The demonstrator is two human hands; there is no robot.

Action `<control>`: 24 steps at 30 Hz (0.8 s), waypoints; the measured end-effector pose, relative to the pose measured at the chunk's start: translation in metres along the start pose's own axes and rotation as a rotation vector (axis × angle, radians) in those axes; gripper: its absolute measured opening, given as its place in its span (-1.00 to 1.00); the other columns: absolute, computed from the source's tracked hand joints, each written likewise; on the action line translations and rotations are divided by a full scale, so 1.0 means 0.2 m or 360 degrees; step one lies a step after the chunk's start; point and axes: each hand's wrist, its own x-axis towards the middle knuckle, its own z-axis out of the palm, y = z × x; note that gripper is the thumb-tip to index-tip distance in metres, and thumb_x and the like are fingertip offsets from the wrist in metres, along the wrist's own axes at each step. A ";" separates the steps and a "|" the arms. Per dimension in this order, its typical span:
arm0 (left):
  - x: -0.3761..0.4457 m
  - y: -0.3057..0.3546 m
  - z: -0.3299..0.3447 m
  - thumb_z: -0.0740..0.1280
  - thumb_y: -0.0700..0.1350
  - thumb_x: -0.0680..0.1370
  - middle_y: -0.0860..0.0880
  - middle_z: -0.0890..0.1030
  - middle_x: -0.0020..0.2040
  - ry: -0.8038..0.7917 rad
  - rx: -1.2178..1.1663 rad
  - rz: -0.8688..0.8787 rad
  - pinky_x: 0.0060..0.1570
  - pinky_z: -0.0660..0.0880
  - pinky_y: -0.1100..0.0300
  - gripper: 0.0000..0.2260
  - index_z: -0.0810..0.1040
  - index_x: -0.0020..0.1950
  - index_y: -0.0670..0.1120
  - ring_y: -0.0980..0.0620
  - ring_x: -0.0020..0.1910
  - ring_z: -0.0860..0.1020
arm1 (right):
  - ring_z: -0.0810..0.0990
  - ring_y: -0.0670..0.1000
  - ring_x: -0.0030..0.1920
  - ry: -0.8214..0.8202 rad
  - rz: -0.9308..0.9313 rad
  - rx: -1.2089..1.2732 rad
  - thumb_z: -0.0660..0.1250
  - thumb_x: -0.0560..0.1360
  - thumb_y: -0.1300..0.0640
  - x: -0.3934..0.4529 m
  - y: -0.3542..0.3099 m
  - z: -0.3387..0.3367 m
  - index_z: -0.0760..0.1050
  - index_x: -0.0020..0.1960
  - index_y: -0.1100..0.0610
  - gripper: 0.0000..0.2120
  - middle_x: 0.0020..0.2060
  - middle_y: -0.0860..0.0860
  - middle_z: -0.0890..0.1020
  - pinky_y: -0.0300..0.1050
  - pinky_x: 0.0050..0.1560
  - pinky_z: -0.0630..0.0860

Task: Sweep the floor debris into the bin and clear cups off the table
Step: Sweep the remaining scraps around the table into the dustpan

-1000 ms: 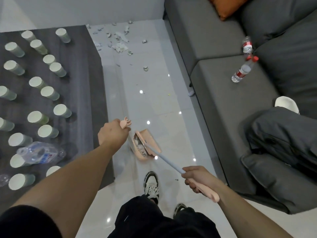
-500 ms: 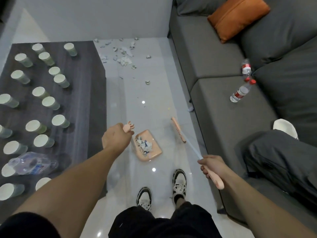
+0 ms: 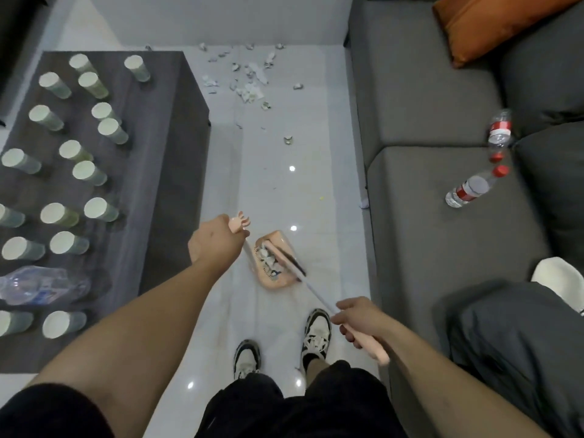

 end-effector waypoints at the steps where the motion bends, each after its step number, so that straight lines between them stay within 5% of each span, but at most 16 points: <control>1: 0.00 0.02 -0.01 0.35 0.22 0.48 -0.03 0.59 -0.21 0.0021 0.0006 -0.0010 -0.17 0.51 0.10 -0.72 0.52 -0.12 0.01 -0.12 -0.21 0.57 | 0.44 -0.03 -0.52 -0.0044 0.0003 0.0040 0.41 0.47 0.27 -0.02 -0.02 -0.04 0.44 0.26 0.15 -0.62 -0.37 0.12 0.54 -0.20 -0.52 0.35; 9: 0.08 0.19 -0.09 0.39 0.20 0.46 -0.02 0.58 -0.24 0.0124 -0.0050 -0.0013 -0.24 0.41 0.13 -0.74 0.57 -0.11 0.02 -0.11 -0.25 0.54 | 0.38 -0.02 -0.56 0.0152 -0.0063 0.0197 0.39 0.47 0.32 -0.08 -0.17 -0.35 0.52 0.08 0.17 -0.79 -0.47 0.13 0.49 -0.25 -0.57 0.28; 15: 0.18 0.31 -0.10 0.35 0.22 0.44 0.01 0.57 -0.26 0.0141 -0.0106 0.0045 -0.28 0.41 0.14 -0.72 0.48 -0.20 0.02 -0.10 -0.26 0.56 | 0.41 -0.01 -0.60 0.0460 -0.0224 0.0413 0.35 0.45 0.34 -0.01 -0.27 -0.39 0.50 0.14 0.18 -0.72 -0.51 0.10 0.48 -0.23 -0.56 0.36; 24: 0.55 0.47 -0.15 0.36 0.22 0.44 0.07 0.48 -0.36 0.0093 -0.0033 0.0229 -0.42 0.26 0.20 -0.71 0.45 -0.23 0.02 0.04 -0.40 0.41 | 0.45 0.02 -0.60 0.0709 -0.0256 0.0579 0.30 0.42 0.34 0.16 -0.56 -0.29 0.46 -0.11 0.13 -0.86 -0.34 0.18 0.54 -0.16 -0.49 0.45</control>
